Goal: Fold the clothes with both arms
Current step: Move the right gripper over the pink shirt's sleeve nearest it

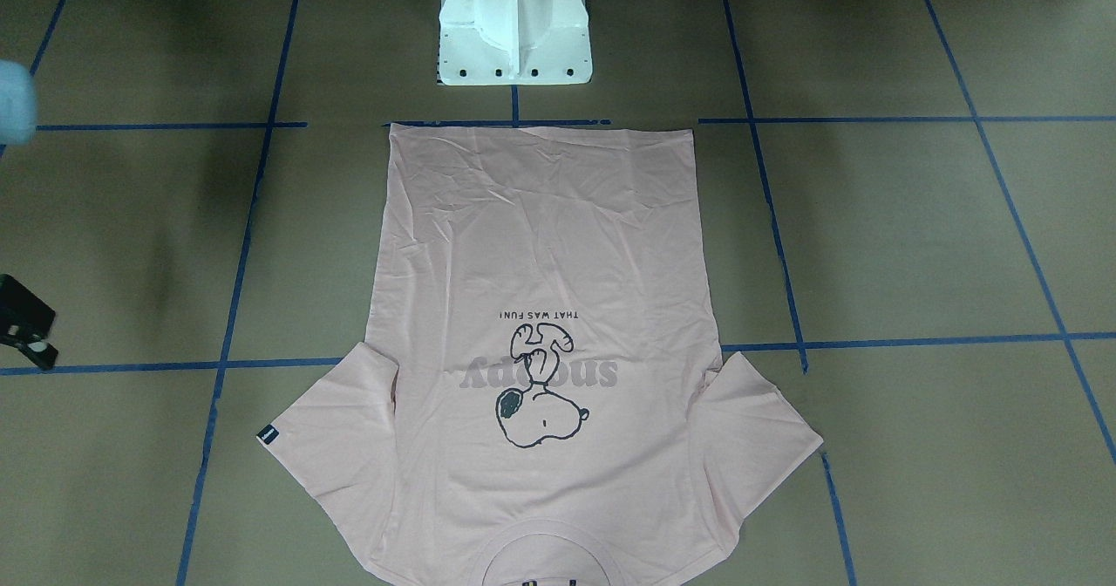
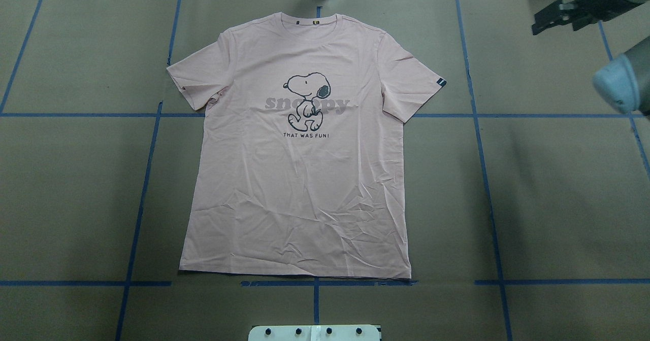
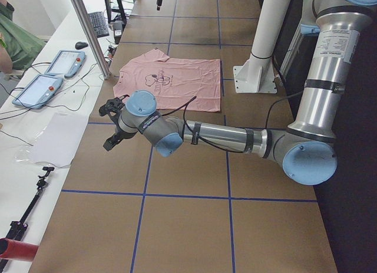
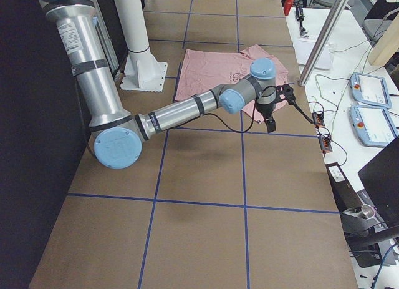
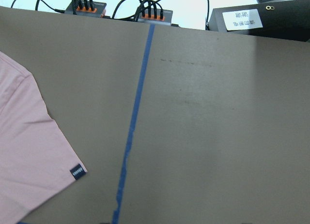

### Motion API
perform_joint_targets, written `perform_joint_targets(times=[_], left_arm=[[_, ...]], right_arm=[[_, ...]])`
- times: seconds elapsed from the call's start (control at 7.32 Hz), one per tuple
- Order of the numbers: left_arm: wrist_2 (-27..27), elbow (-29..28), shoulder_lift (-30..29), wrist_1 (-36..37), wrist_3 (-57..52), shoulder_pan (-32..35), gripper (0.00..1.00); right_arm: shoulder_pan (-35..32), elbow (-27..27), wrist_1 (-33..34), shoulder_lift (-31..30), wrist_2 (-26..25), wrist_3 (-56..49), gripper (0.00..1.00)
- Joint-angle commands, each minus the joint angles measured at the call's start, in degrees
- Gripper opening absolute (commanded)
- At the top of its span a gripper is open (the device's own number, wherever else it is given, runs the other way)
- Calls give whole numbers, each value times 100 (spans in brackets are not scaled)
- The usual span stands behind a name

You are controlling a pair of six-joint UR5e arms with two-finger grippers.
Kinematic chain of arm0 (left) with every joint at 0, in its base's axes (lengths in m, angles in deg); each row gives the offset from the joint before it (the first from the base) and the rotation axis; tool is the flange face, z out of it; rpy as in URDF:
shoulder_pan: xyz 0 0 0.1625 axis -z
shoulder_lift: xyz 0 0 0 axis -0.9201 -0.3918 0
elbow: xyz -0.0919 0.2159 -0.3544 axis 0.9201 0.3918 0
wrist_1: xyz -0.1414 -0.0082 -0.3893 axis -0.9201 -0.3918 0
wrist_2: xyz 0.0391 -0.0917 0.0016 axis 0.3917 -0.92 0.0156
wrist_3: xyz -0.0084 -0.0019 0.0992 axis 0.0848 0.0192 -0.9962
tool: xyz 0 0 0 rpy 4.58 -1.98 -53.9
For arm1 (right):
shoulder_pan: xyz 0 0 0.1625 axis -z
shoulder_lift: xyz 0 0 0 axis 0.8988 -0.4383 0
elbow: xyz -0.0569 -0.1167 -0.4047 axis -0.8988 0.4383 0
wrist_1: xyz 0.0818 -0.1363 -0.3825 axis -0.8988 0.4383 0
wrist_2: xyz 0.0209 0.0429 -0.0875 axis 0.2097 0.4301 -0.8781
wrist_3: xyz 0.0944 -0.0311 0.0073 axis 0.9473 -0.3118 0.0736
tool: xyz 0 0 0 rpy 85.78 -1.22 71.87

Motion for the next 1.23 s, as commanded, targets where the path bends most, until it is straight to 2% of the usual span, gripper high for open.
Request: perform_joint_targets(times=[0.0,0.14,0.27,0.41,0.68,1.09], left_arm=[[-6,8,1,-11,-1,-28,100],[-6,26,1,-3,-1,-28,100],[-6,26,1,-11,-1,-28,100],[-14,35,1,-11,-1,-28,100],[-15,35,10,-11,-10,-28,100],[-15,52,10,-12,-1,-28,100]], right_arm=[[755,97,-53,367,-782,1194,87],[1062,428,-880,368,-1245,1877,83],[1291,1084,-1750,446,-1433,2380,79],[1485,1639,-2229,577,-1809,2463,78],[1750,1951,-2339,780,-2181,2998,67],[1891,2354,-2339,1026,-2462,3009,67]])
